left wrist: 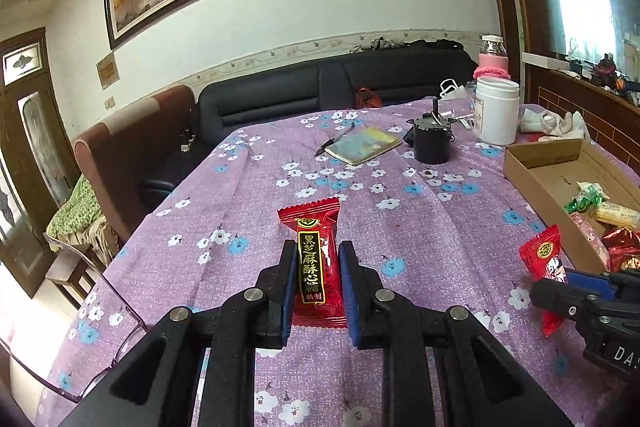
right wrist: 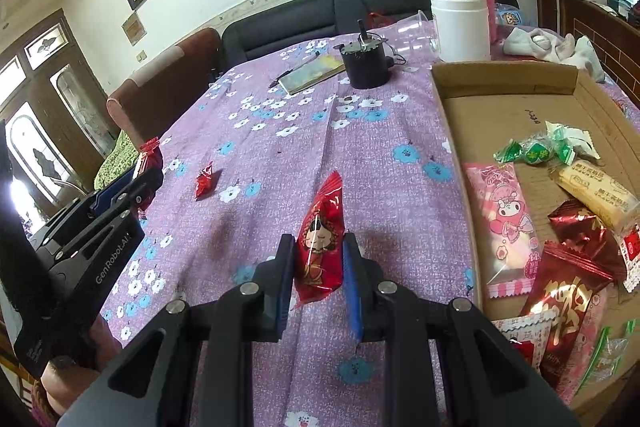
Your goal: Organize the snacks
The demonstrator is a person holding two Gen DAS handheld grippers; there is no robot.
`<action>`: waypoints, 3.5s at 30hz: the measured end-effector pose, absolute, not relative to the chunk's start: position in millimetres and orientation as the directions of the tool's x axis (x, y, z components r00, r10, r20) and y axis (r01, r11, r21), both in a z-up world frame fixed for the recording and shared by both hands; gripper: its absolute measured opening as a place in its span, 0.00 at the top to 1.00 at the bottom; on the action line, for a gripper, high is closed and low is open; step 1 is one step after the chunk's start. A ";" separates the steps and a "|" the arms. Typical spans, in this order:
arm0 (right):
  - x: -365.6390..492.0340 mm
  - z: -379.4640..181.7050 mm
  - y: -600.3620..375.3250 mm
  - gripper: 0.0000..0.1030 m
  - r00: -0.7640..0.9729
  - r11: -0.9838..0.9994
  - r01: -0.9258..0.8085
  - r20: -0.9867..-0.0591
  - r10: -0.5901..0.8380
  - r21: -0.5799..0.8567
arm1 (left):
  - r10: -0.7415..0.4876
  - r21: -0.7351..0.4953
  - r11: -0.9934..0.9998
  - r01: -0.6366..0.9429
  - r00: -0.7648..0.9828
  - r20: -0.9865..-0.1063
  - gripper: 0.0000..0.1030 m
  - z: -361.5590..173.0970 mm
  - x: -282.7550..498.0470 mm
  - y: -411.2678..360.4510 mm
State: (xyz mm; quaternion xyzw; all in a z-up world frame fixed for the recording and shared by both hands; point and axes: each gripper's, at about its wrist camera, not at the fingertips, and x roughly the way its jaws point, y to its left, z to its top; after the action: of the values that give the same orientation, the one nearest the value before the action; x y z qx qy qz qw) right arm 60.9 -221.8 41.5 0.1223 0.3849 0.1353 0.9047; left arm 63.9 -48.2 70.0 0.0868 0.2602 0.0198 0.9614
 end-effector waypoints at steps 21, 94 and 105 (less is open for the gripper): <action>58.3 43.8 -218.5 0.79 0.676 0.938 -0.156 -0.659 0.331 0.311 | 0.092 0.229 0.973 0.016 0.885 -0.455 0.79 69.4 57.3 -61.9; 57.8 50.7 -224.2 0.78 0.687 0.943 -0.146 -0.655 0.313 0.298 | 0.093 0.232 0.973 0.014 0.893 -0.441 0.79 71.1 54.9 -60.3; 64.0 75.4 -295.3 0.78 0.758 0.919 -0.019 -0.593 0.270 0.394 | -0.166 0.035 0.978 0.204 0.872 -0.461 0.79 87.0 43.9 -55.6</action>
State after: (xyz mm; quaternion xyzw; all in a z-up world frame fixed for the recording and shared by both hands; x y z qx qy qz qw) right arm 64.0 -295.3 75.4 0.1852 0.3386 0.0787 0.9191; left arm 43.9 -55.6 87.0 0.0411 0.2344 -0.0957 0.9665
